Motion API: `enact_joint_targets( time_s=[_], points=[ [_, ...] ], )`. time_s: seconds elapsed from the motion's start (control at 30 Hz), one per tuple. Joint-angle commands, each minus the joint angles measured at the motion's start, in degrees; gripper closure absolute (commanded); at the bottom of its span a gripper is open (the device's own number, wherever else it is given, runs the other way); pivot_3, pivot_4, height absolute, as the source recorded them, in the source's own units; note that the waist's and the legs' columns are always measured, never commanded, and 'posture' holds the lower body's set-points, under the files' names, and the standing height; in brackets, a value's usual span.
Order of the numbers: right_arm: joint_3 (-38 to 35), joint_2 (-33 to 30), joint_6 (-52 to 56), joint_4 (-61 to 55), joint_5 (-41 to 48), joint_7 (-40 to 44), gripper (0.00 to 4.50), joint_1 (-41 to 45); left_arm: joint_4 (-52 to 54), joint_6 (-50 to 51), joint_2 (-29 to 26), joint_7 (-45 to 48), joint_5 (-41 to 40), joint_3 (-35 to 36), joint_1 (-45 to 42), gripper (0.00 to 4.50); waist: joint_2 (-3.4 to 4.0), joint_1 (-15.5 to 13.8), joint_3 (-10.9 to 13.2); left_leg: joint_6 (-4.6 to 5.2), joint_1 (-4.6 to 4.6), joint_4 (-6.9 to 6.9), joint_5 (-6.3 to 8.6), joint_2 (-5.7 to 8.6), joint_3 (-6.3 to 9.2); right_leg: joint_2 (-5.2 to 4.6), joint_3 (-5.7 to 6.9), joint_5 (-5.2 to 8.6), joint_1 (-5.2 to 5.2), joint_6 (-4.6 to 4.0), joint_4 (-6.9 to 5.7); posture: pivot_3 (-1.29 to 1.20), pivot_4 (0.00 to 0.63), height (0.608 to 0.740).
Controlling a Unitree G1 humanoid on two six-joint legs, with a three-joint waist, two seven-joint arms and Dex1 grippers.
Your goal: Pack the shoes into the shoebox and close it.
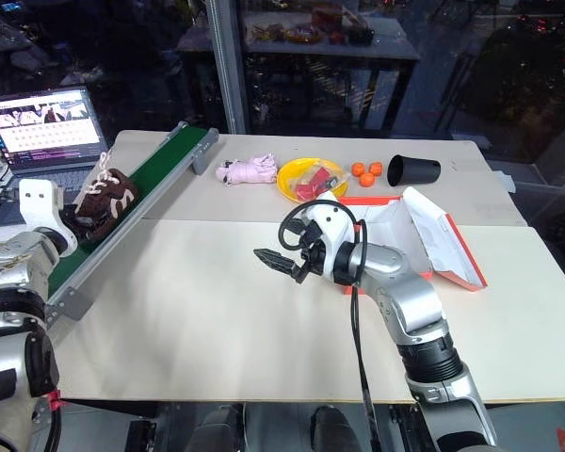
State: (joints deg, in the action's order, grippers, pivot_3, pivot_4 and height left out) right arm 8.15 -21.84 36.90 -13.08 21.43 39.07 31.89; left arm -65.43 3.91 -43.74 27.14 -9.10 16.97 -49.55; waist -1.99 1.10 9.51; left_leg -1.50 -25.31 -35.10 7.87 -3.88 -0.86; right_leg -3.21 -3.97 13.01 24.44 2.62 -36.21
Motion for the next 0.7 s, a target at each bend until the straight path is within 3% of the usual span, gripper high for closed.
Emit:
enact_joint_targets(
  time_s=[0.03, 0.1, 0.2, 0.4, 0.57, 0.7],
  points=[
    [-1.4, -0.9, -0.1, -2.6, 0.2, -0.5, 0.01, 0.1, -2.5, 0.0, -1.9, -1.6, -0.1, 1.1, -1.5, 1.1, 0.0, -0.1, 0.0, 0.0, 0.0, 0.0, 0.0, 0.0, 0.0, 0.0, 0.0, 0.0, 0.0, 0.0, -0.01, 0.0, 0.15, 0.74],
    [-1.4, -1.3, 0.0, -2.9, 0.1, -0.7, 0.0, 0.0, -2.9, -0.1, -1.7, -0.9, -0.1, 1.1, -1.5, 1.51, 0.0, -0.3, 0.0, -0.02, 0.02, -0.01, -0.01, 0.0, 0.0, 0.0, 0.01, 0.0, 0.0, 0.0, -0.07, 0.0, 0.15, 0.74],
    [-1.3, -1.5, 0.0, -3.1, 0.1, -1.1, 0.0, -0.1, -2.0, -0.4, -0.7, 0.8, -0.7, 1.3, -1.5, 2.75, 0.0, -0.4, 0.0, -0.1, 0.05, -0.04, -0.06, 0.0, -0.01, -0.01, 0.02, 0.06, -0.03, 0.12, -0.17, 0.0, 0.15, 0.74],
    [-1.0, -1.7, 0.1, -3.4, 0.0, -1.5, 0.0, -0.2, 1.5, -0.7, 1.2, 3.1, -2.2, 2.0, -1.9, 4.28, -0.01, -0.7, 0.0, -0.15, 0.08, -0.09, -0.09, 0.0, 0.0, -0.02, 0.04, 0.17, 0.02, 0.15, -0.47, 0.0, 0.15, 0.74],
    [-1.6, -1.7, 0.5, -3.5, 0.2, -2.2, 0.0, -0.1, 8.8, 0.8, 3.9, 4.5, -4.9, 2.6, -3.5, 4.38, -0.26, -0.9, 0.1, -0.14, -0.07, -0.14, -0.1, 0.01, -0.01, -0.04, 0.04, 0.06, 0.06, -0.04, -0.42, 0.0, 0.15, 0.74],
    [-8.9, 3.1, 3.8, -1.5, 5.8, -8.0, 0.0, 2.5, 25.9, 8.5, 10.1, 6.6, -10.7, 1.4, -4.7, 4.38, -0.42, -0.9, 0.2, -0.15, -0.23, -0.17, -0.12, 0.0, 0.01, -0.03, 0.05, 0.05, 0.21, -0.05, -0.46, 0.0, 0.15, 0.74]
  ],
)
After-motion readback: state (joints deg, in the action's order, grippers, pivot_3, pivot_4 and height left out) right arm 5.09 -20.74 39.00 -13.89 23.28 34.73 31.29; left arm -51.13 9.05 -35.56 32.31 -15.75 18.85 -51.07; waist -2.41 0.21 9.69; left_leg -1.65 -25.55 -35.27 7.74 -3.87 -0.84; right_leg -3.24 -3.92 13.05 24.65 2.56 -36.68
